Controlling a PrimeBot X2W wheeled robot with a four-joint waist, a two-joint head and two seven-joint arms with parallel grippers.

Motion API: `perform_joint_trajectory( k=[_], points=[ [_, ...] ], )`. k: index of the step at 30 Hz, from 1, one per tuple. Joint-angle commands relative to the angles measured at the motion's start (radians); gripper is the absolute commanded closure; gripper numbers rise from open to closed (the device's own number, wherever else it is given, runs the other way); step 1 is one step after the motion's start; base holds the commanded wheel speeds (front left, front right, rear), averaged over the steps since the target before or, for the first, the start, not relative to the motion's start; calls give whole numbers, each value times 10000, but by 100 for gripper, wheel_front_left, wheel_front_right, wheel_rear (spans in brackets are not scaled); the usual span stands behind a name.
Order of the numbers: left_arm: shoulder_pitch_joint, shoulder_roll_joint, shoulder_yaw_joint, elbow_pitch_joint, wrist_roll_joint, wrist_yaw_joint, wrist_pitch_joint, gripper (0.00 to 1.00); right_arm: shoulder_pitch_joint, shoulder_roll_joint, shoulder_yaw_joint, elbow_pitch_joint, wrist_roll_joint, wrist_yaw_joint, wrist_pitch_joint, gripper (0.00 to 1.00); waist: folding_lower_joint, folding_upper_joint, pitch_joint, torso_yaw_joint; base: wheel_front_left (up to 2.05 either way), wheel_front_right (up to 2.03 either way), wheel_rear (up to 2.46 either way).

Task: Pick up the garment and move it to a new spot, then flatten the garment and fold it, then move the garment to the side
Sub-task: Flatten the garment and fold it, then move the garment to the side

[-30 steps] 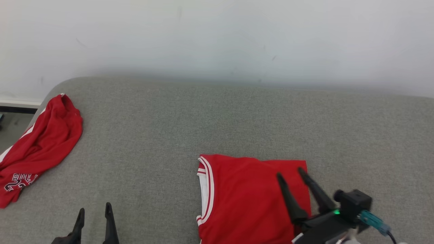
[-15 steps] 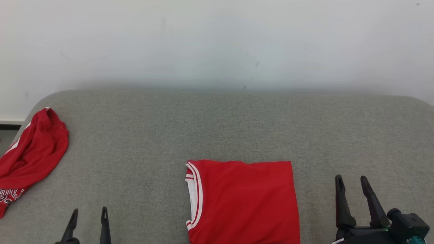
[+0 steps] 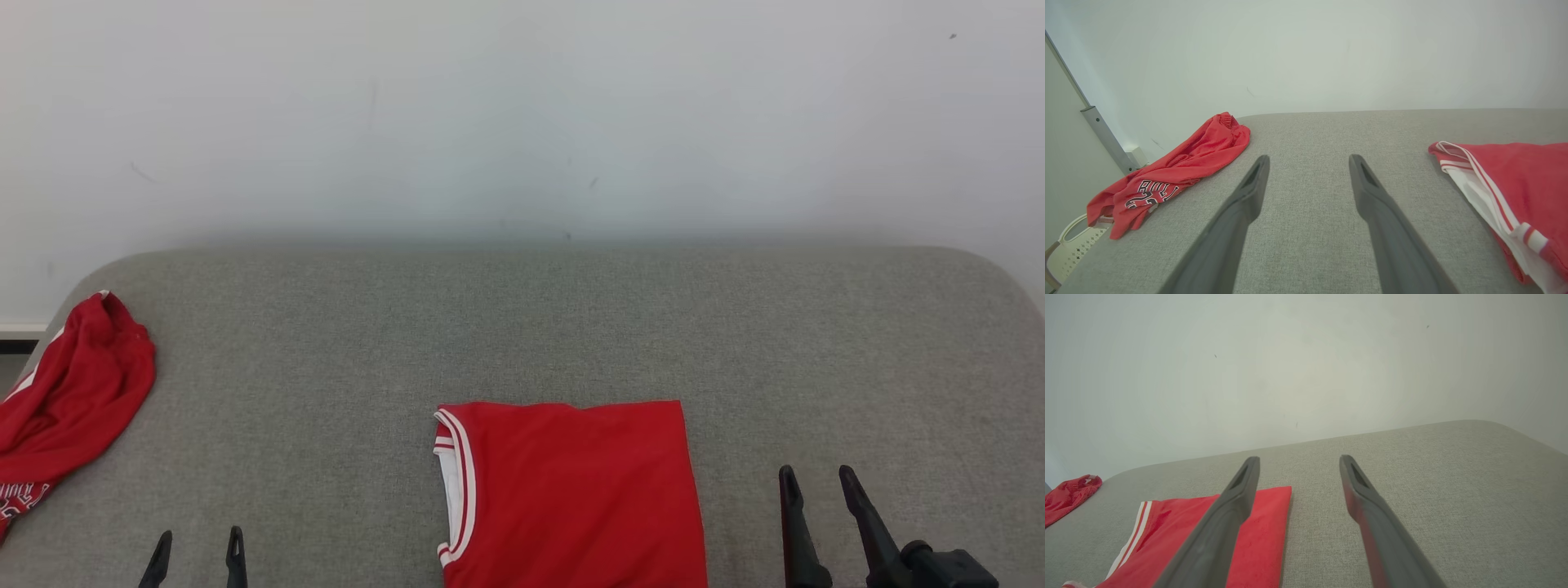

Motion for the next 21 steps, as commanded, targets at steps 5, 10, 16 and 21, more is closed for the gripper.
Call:
perform_joint_trajectory(
  k=[5,10,16,21],
  points=[
    [275,180,-158,22,72,-134,-23,0,229,10,128,148,-392,-25,-9,0,1,0,-68,-130,0,0,0],
    [266,162,-264,-88,106,-80,-23,0,268,14,10,246,-575,-25,-8,0,1,0,-69,-279,0,0,0],
    [186,214,-320,-117,43,-24,11,0,141,12,-9,656,-702,-25,-8,0,1,0,-47,-396,0,0,0],
    [206,249,-349,-194,-16,36,58,0,56,14,-23,715,-734,-25,-10,0,1,0,-9,-388,0,0,0]
  ],
)
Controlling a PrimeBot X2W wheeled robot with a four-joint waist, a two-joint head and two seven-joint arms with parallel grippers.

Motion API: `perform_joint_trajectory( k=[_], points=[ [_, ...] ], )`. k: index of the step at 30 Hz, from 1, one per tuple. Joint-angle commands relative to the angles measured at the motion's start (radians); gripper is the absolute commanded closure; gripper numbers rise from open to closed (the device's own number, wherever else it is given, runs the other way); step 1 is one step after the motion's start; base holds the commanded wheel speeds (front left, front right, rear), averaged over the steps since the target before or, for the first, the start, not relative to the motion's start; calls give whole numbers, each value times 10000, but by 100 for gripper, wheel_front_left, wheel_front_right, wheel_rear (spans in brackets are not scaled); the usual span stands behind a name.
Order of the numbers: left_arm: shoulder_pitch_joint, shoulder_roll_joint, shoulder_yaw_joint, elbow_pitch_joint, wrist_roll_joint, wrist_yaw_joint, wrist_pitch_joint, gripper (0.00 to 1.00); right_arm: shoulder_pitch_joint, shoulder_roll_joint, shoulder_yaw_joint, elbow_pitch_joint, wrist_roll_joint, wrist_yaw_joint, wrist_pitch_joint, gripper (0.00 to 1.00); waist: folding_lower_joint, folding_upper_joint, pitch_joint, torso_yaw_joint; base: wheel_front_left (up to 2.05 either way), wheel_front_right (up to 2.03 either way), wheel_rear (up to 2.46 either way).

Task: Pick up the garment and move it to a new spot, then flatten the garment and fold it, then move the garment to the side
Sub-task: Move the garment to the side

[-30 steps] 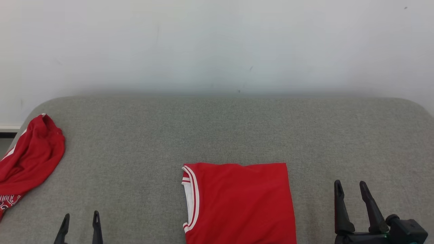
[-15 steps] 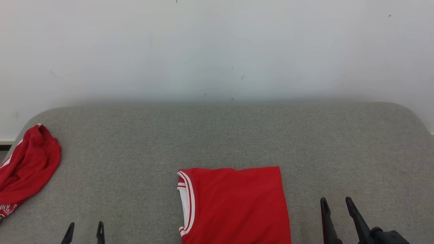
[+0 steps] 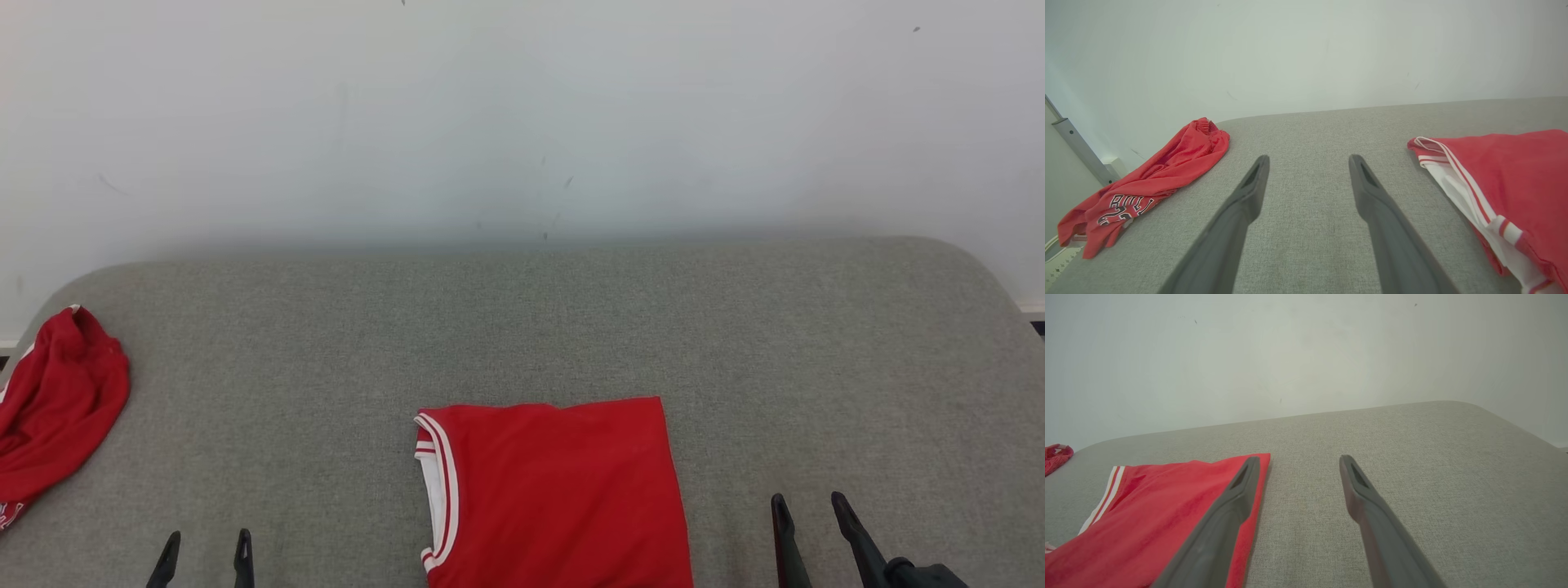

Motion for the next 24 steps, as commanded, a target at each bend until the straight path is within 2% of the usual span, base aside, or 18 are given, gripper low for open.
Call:
perform_joint_trajectory(
  k=[1,24],
  points=[
    [34,74,-3,-55,-52,39,23,0,-104,8,-13,-10,-40,-25,-8,0,1,0,15,17,0,0,0],
    [172,-86,234,88,-627,-13,-77,0,-197,8,148,-20,231,-25,-7,0,1,0,69,127,0,0,0]
  ],
)
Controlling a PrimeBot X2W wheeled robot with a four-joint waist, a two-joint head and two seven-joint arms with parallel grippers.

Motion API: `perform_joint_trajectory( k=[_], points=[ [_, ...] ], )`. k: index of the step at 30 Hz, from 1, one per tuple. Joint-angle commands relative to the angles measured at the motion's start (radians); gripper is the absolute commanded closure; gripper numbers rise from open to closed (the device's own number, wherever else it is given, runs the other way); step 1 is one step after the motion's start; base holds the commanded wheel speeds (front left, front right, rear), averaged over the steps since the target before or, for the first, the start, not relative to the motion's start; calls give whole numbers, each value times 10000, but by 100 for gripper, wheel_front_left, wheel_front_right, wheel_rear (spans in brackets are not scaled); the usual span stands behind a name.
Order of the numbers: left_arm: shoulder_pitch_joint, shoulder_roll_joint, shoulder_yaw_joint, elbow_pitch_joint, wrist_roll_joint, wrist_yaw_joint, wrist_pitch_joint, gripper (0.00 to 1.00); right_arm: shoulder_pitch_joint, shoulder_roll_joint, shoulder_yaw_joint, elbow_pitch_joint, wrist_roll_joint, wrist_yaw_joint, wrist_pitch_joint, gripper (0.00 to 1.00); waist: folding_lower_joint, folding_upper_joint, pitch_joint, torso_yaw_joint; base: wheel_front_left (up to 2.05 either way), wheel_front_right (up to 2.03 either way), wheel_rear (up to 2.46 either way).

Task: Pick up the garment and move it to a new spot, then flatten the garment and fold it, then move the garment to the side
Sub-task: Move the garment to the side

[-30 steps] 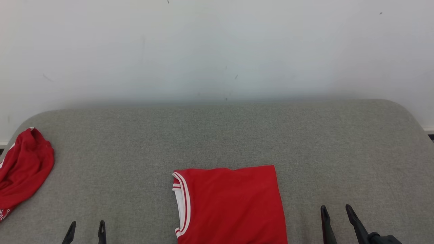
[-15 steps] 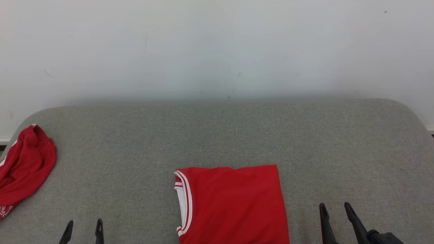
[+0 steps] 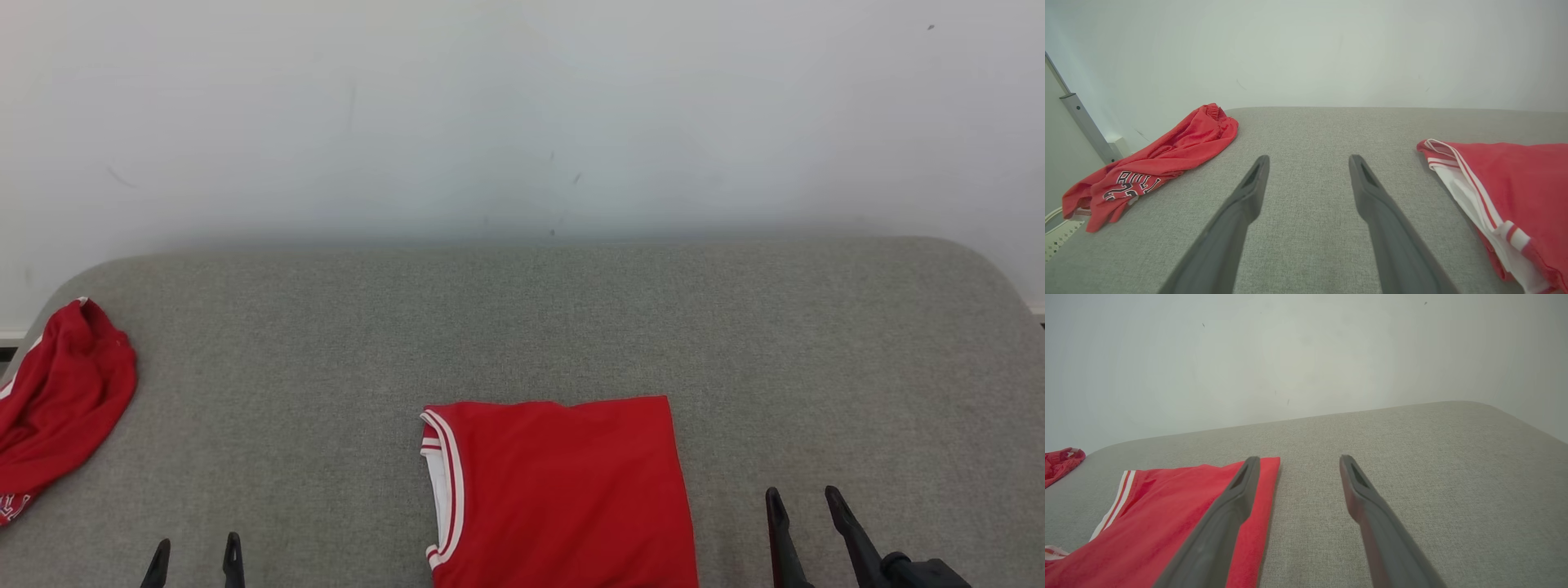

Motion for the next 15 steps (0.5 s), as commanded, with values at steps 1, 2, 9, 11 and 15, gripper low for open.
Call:
perform_joint_trajectory(
  k=[1,2,9,11,15],
  points=[
    [114,-2,46,-17,-11,-4,-62,0,-79,6,9,-8,31,-25,-7,0,0,0,3,7,0,0,0],
    [104,-6,64,-36,-6,-22,-62,0,-88,6,16,-10,38,-25,-7,0,0,0,7,13,0,0,0],
    [148,-54,123,-207,112,-120,-55,0,-70,7,47,20,63,-25,-7,0,0,0,14,53,0,0,0],
    [175,-65,148,-226,139,-143,-56,0,-73,6,57,26,77,-25,-7,0,0,0,11,55,0,0,0],
    [220,-96,163,-243,210,-147,-56,0,-47,6,51,31,66,-25,-7,0,0,0,1,64,0,0,0]
  ],
)
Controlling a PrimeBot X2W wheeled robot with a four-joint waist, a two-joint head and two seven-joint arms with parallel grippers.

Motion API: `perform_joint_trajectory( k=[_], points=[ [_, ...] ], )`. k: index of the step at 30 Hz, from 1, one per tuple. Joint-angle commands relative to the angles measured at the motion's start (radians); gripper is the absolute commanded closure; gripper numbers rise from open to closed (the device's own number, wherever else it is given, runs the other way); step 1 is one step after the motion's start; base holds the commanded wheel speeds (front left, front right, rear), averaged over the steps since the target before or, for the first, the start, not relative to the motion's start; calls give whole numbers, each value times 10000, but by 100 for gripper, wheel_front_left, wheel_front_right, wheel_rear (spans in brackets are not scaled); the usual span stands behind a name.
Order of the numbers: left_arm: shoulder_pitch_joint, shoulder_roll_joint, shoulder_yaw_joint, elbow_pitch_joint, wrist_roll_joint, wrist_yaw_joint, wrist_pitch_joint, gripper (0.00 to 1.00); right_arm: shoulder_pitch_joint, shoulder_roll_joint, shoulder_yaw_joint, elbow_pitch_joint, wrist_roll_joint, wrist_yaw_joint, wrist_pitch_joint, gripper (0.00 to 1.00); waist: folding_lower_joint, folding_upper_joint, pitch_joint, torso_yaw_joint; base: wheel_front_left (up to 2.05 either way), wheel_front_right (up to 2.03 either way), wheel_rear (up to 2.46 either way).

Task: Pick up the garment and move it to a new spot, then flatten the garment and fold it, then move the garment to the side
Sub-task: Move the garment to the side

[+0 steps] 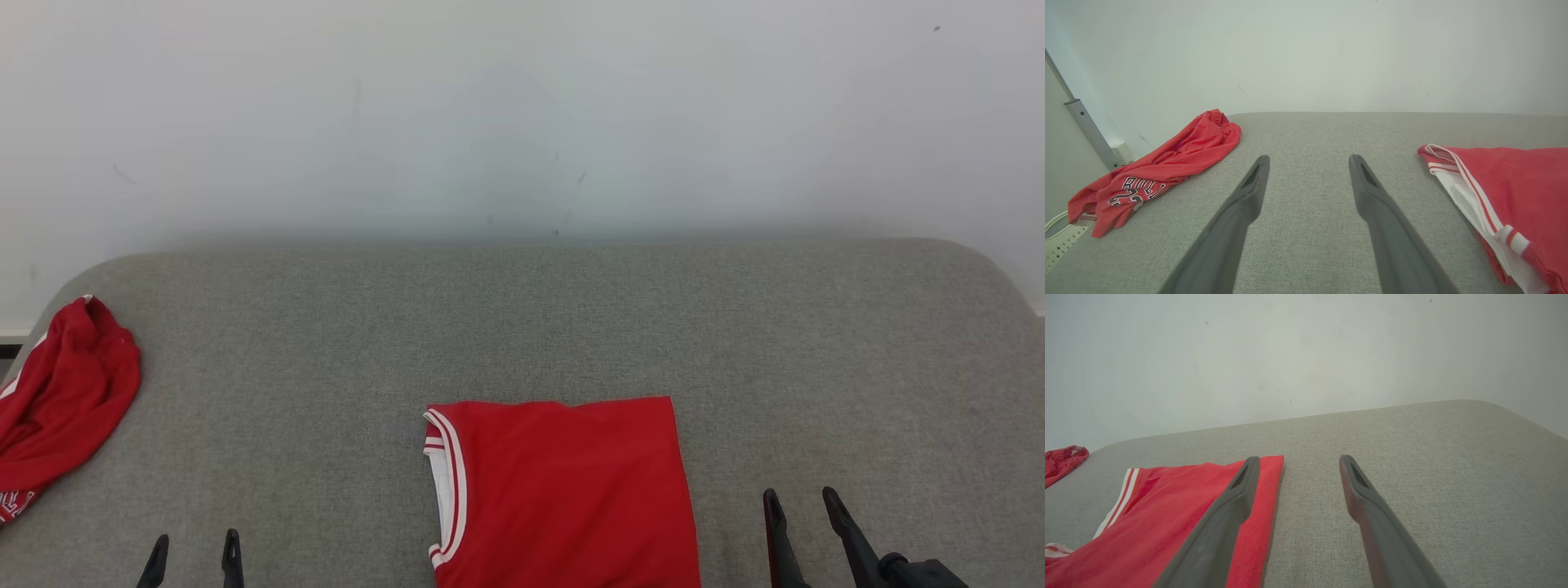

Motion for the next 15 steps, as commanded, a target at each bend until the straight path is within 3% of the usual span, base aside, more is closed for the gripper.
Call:
perform_joint_trajectory(
  k=[1,15],
  points=[
    [190,-44,29,-44,95,-22,-41,0,-32,6,-8,-10,52,-25,-8,0,0,0,1,6,0,0,0],
    [180,-92,113,-62,199,-98,-42,0,-25,6,-23,58,93,-25,-8,0,0,0,6,83,0,0,0]
  ],
)
